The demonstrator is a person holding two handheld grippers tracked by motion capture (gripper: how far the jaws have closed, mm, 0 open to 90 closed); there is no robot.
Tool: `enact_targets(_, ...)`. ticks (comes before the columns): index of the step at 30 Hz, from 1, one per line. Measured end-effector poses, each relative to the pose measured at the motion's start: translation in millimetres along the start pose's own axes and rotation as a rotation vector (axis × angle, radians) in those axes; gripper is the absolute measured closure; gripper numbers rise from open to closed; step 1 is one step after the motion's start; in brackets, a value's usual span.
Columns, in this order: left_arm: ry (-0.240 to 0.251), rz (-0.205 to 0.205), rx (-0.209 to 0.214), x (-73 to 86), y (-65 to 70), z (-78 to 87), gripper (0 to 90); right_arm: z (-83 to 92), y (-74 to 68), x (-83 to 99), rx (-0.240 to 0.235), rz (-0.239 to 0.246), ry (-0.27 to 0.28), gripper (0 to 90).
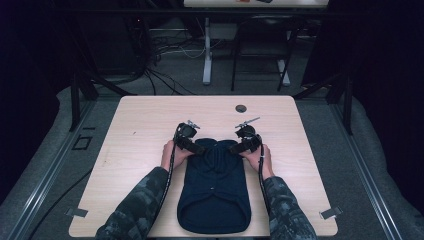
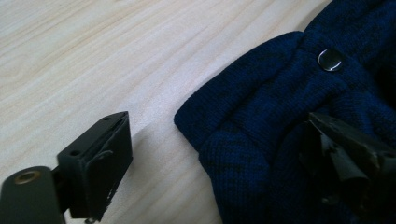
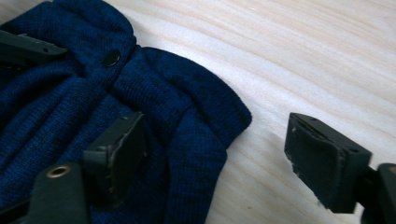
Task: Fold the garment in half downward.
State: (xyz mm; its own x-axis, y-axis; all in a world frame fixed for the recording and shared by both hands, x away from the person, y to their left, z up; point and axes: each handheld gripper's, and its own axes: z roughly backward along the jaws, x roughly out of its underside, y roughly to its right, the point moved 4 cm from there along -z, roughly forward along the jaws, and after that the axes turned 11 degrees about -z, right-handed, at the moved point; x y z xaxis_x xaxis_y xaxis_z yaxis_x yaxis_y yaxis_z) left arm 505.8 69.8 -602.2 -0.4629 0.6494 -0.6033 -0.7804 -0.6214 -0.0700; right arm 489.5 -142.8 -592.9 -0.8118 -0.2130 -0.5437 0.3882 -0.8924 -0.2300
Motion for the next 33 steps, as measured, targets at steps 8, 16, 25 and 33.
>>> enact_targets(8,0.002,0.007,0.021,1.2,0.5,0.1,17.4,-6.5,-4.0,2.2,-0.020,0.044,-0.006,35.6)
enact_targets(16,0.007,-0.005,0.040,-0.6,5.2,2.3,30.2,-4.5,-9.1,6.3,-0.050,0.040,0.004,51.8)
enact_targets(25,0.013,-0.022,0.048,-0.7,6.0,3.2,35.3,-4.0,-11.2,7.4,-0.063,0.025,-0.002,59.4)
enact_targets(33,0.038,-0.034,0.066,-0.1,12.2,5.9,52.2,-2.9,-12.4,7.9,-0.070,0.028,-0.013,65.0)
